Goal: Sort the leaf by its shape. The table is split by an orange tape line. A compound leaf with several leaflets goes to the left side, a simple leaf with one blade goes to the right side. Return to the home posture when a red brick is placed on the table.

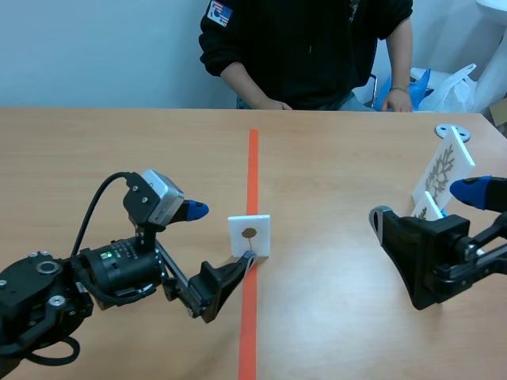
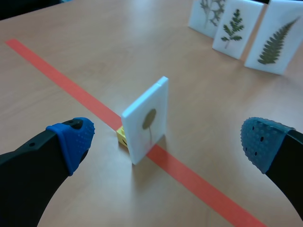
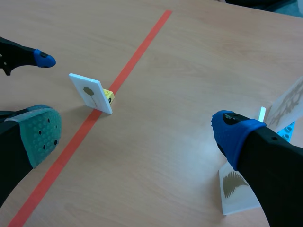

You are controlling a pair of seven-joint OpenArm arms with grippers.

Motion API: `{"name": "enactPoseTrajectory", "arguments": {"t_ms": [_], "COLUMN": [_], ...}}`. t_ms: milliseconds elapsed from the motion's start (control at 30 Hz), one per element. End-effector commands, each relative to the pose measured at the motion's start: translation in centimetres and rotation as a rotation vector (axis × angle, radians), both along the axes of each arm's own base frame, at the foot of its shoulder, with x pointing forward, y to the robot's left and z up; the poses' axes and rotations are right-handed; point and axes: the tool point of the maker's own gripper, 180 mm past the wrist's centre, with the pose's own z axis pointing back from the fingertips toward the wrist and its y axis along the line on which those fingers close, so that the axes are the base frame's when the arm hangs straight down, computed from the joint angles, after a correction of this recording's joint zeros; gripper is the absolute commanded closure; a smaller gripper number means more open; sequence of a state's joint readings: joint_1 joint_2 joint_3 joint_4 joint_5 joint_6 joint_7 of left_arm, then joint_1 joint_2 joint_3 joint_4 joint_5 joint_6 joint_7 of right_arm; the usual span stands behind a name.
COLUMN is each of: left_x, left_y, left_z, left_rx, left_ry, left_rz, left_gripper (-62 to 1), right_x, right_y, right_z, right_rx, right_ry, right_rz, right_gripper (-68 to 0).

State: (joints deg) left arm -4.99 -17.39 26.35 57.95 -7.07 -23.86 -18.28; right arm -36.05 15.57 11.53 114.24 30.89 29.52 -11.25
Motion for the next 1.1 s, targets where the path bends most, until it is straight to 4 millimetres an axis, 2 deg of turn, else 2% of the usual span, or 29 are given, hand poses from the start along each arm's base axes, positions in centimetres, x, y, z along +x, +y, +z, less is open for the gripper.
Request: {"name": "enactPoseTrajectory", "arguments": {"t_ms": [0,100,267,567,900,967,1067], "left_x": [0.8,1.5,1.4,3.2,3.3,3.3,3.3], "left_y": [-0.7,-1.1,-1.9,-1.9,-3.4,-3.5,-3.5], "left_z": [1.2,0.4,-0.5,-1.1,-1.4,-1.6,-1.6], "left_rx": [-0.031,-0.015,0.008,0.039,0.021,0.023,0.024], "left_ry": [-0.042,-0.050,-0.066,-0.092,-0.080,-0.075,-0.075], "left_rz": [0.009,0.025,-0.012,0.017,0.014,0.015,0.019], "left_gripper": [-62.3,-62.3,-62.3,-62.3,-62.3,-58.3,-56.2], "right_x": [0.5,0.5,0.5,0.5,0.5,0.5,0.5], "right_y": [-0.3,-0.3,-0.3,-0.3,-0.3,-0.3,-0.3], "right_z": [0.9,0.9,0.9,0.9,0.9,0.9,0.9], "right_rx": [0.003,0.003,0.003,0.004,0.003,0.003,0.004], "right_ry": [-0.034,-0.034,-0.034,-0.034,-0.034,-0.034,-0.034], "right_rz": [-0.009,-0.009,-0.009,-0.009,-0.009,-0.009,-0.009], "right_gripper": [-67.9,-67.9,-67.9,-67.9,-67.9,-67.9,-67.9]}}
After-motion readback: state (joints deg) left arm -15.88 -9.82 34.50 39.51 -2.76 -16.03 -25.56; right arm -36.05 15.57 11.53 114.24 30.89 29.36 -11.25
